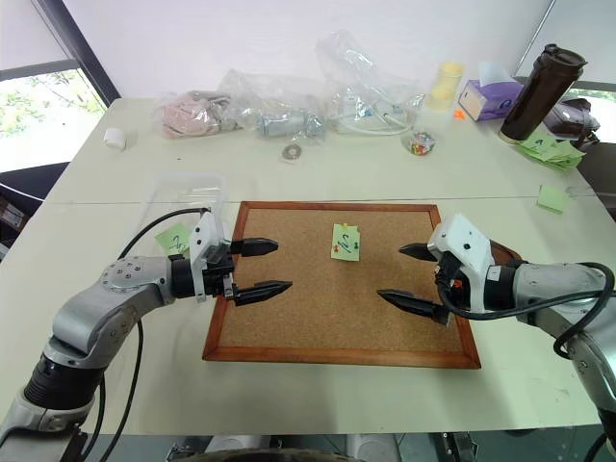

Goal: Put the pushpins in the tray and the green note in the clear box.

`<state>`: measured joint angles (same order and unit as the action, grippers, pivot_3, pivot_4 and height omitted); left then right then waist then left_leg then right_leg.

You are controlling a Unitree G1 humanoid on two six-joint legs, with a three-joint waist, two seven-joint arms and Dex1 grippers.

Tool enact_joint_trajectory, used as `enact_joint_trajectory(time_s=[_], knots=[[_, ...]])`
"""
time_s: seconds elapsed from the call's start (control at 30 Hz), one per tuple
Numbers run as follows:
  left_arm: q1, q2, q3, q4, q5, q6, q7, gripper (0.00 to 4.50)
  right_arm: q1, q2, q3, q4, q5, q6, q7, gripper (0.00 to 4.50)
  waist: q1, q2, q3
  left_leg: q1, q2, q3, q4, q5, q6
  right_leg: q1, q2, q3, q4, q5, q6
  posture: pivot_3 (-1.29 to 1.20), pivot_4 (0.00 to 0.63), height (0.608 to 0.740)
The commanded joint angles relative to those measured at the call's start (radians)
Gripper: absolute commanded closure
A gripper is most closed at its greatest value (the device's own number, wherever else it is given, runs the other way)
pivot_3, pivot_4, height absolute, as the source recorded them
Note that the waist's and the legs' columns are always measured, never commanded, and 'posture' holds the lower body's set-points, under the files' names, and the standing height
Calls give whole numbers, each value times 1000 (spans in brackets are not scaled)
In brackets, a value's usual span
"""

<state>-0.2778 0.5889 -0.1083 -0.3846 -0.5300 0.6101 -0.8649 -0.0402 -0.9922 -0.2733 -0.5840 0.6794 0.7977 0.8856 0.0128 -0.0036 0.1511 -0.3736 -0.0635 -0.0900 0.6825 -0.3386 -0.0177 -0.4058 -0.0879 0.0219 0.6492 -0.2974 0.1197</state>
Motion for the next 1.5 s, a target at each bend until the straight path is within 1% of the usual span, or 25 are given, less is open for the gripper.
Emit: enact_joint_trajectory(time_s=[0.03,0.2,0.27,0.33,0.43,0.5,0.53,0.67,0.9,1.07,1.17,1.3,1.4,1.5], knots=[[-6,-1,2,-16,8,-21,-1,31,-14,-3,1,-7,-3,-17,4,0,1,0,0,0,0,0,0,0,0,0,0,0,0,0,0,0,150,740],[-10,-9,-12,0,32,-33,6,31,-22,-1,10,-5,-1,-18,3,0,0,0,0,0,0,0,0,0,0,0,0,0,0,0,0,0,150,740],[-21,-21,-24,19,54,-55,6,543,-25,-2,14,-2,-3,-19,4,0,1,0,0,0,0,0,0,0,0,0,0,0,0,0,0,0,150,740],[-35,-35,-36,29,63,-61,5,1308,-28,-3,17,0,-4,-19,7,0,1,0,0,0,0,0,0,0,0,0,0,0,0,0,0,0,150,740],[-42,-33,-62,46,104,-90,-6,2864,-32,-3,20,0,-5,-18,9,0,0,0,0,0,0,0,0,0,0,0,0,0,0,0,0,0,150,740],[-41,-37,-74,57,119,-102,-9,3805,-37,-2,25,1,-6,-18,11,0,0,0,0,0,0,0,0,0,0,0,0,0,0,0,0,0,150,740],[-39,-45,-81,64,123,-103,-6,4423,-44,0,31,3,-7,-19,10,0,0,0,0,0,0,0,0,0,0,0,0,0,0,0,0,0,150,740],[-17,-53,-124,98,170,-134,-11,4473,-93,28,79,23,-13,-28,1,0,0,0,0,0,0,0,0,0,0,0,0,0,0,0,0,0,150,740],[25,-62,-153,179,236,-177,-2,4473,-262,133,201,146,-90,-57,-67,0,-1,0,0,0,0,0,0,0,0,-1,0,0,0,0,0,0,150,740],[43,-65,-177,233,308,-230,14,4473,-396,278,277,299,-141,-81,-116,0,-2,1,-1,0,0,0,0,0,0,-1,0,0,0,0,0,0,150,740],[47,-73,-175,245,320,-243,18,4473,-447,333,315,373,-186,-102,-130,0,1,1,-1,0,0,0,0,0,0,-1,0,0,1,0,0,0,150,740],[58,-75,-176,243,330,-250,20,4473,-499,382,375,494,-277,-153,-147,0,0,1,-1,0,-1,0,0,0,-1,0,-1,0,1,0,0,0,150,740],[64,-78,-172,233,331,-248,25,4473,-536,395,430,571,-354,-166,-153,0,-1,2,-2,0,-1,0,0,0,-1,0,-1,-1,1,0,0,0,150,740],[73,-80,-168,220,329,-241,27,4473,-569,416,439,607,-382,-150,-168,0,-3,2,-2,0,-1,0,0,0,-1,-1,0,-1,1,0,0,0,150,740]])
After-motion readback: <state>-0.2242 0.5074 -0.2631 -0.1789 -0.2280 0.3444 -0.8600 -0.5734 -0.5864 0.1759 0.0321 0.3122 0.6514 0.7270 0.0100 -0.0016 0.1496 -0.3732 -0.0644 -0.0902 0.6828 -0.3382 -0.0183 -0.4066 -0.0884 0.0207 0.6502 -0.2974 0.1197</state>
